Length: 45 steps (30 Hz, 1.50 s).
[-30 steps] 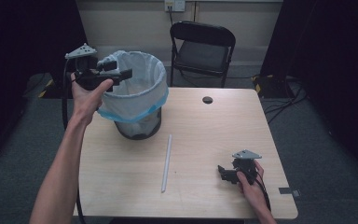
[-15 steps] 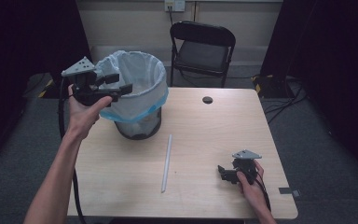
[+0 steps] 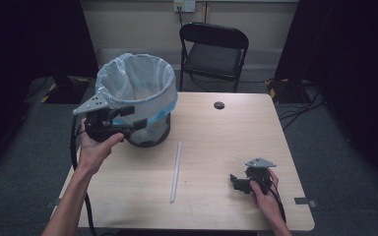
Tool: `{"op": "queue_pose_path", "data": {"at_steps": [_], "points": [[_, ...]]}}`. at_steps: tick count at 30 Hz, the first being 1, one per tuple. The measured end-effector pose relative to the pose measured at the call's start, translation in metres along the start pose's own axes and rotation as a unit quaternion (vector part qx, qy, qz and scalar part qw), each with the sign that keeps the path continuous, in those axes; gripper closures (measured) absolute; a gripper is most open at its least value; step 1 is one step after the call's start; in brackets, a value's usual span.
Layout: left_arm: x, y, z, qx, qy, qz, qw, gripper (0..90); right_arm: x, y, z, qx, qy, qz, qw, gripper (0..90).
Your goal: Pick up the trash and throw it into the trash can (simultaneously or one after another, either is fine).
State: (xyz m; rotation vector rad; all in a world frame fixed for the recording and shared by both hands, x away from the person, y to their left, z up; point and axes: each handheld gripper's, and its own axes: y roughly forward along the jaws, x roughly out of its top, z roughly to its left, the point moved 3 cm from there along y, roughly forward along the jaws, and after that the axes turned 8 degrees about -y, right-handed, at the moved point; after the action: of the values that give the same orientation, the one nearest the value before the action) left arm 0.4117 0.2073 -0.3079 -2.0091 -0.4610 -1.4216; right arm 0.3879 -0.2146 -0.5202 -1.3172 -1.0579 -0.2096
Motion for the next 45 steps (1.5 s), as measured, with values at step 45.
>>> {"op": "queue_pose_path", "data": {"at_steps": [45], "points": [[-0.194, 0.088, -0.045, -0.021, -0.012, 0.218, 0.9757, 33.1, 0.0, 0.0, 0.0, 0.001, 0.001, 0.0, 1.0, 11.8]]}}
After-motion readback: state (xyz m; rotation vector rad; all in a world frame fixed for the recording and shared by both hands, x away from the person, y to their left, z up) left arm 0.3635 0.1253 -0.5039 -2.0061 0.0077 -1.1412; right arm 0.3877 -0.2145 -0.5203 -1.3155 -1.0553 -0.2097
